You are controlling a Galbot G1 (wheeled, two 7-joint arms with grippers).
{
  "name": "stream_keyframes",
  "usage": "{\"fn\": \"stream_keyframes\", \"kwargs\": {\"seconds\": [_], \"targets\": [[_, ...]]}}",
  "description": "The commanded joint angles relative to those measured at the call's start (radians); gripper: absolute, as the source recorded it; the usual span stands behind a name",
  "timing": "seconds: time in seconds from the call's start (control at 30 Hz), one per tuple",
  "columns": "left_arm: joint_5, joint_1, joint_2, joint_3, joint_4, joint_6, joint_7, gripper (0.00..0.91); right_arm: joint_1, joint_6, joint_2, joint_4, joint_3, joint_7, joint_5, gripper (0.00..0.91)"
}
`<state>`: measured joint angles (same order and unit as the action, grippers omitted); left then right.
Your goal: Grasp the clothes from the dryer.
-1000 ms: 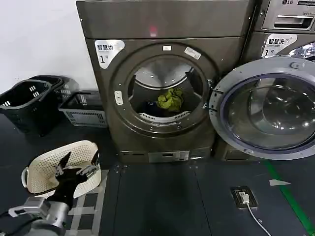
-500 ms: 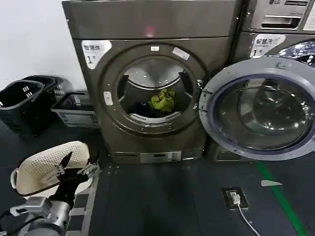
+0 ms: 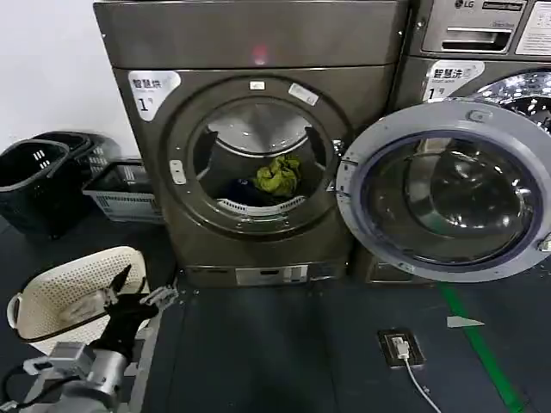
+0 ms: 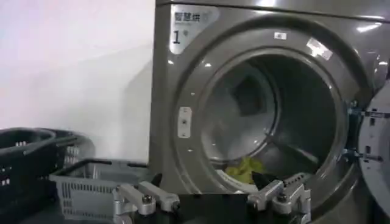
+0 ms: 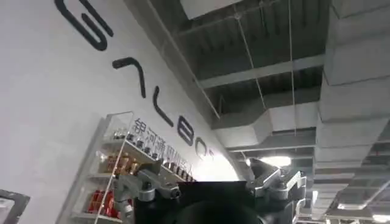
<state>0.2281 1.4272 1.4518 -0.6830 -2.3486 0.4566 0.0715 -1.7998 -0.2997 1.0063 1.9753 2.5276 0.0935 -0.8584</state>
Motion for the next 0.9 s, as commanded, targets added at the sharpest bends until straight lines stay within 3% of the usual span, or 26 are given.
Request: {"fn": "stream_keyframes", "kwargs": {"seconds": [0.03, 0.9], "targets": [[-0.001, 0.001, 0.002, 0.001, -0.002, 0.0, 0.001, 0.907, 0.001, 0.001, 0.0, -0.001, -0.001, 0.001, 0.0, 0.907], [-0.005, 0.01, 0.006, 0.007, -0.015, -0.003, 0.01, 0.907, -0.014, 0.039, 0.001, -0.002, 0.009, 0.011, -0.021, 0.907]]}}
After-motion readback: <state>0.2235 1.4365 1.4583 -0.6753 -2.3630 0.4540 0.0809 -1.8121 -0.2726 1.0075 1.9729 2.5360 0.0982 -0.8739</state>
